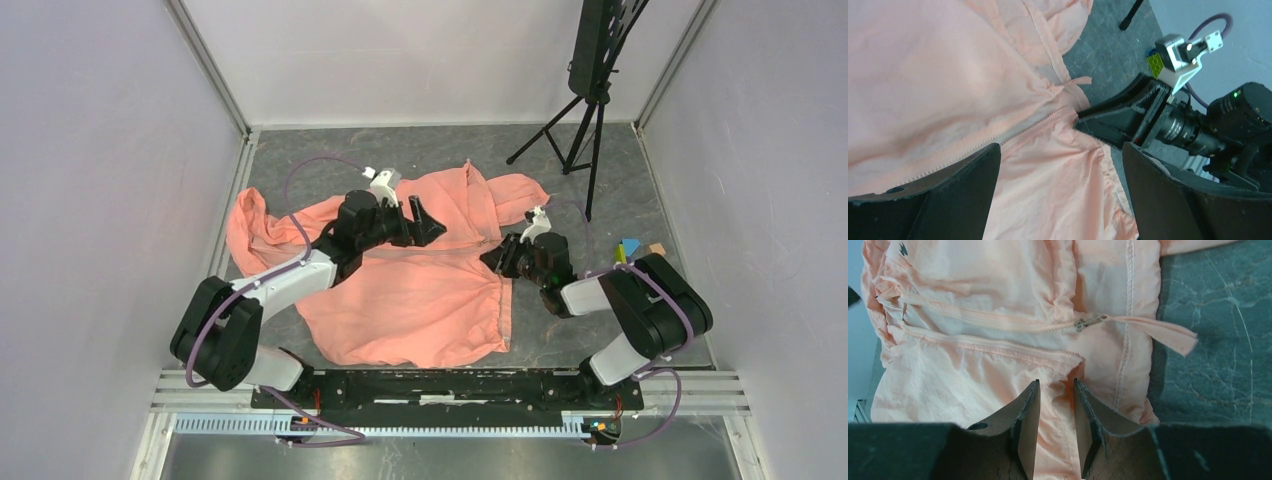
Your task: Zip up the jacket
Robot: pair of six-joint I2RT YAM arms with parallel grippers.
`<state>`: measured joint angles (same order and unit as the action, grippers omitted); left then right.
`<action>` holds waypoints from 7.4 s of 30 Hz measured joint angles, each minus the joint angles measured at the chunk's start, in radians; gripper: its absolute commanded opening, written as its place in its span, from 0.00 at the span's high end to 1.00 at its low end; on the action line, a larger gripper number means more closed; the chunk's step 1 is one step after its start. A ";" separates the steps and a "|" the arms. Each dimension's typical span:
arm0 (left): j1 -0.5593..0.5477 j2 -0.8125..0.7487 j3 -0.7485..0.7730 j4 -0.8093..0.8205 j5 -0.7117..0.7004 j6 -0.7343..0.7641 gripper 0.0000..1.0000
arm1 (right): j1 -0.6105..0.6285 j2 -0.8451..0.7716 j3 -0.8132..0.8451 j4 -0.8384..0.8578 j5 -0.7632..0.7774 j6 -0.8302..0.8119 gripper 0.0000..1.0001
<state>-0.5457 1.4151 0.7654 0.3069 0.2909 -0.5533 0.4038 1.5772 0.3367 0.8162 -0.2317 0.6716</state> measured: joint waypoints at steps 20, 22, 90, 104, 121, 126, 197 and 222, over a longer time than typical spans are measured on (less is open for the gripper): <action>0.000 -0.126 -0.070 -0.098 0.162 -0.124 0.00 | 0.000 0.038 0.056 -0.001 -0.007 -0.021 1.00; 0.000 -0.128 -0.067 -0.097 0.177 -0.135 0.00 | 0.000 0.038 0.056 0.000 -0.020 -0.022 1.00; -0.031 0.364 0.037 0.393 0.598 -0.066 0.56 | 0.000 -0.124 -0.130 0.457 -0.336 -0.093 1.00; -0.045 0.391 -0.023 0.611 0.574 -0.168 0.80 | 0.000 -0.116 -0.139 0.502 -0.300 -0.050 1.00; -0.080 0.317 0.196 -0.116 0.321 0.074 0.98 | 0.008 -0.152 0.057 -0.049 -0.183 -0.203 0.46; -0.098 0.336 0.238 -0.297 0.258 0.142 0.98 | 0.002 -0.153 0.126 -0.222 -0.151 -0.268 0.33; -0.143 0.390 0.263 -0.380 0.296 0.239 0.98 | -0.120 0.188 0.547 -0.653 -0.348 -0.789 1.00; -0.166 0.285 0.324 -0.515 0.290 0.533 0.98 | -0.164 0.107 0.519 -0.741 -0.580 -0.575 0.92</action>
<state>-0.7116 1.7004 1.0897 -0.2085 0.5804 -0.0208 0.2398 1.6844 0.8558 0.0753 -0.8116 0.0967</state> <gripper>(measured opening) 0.046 0.157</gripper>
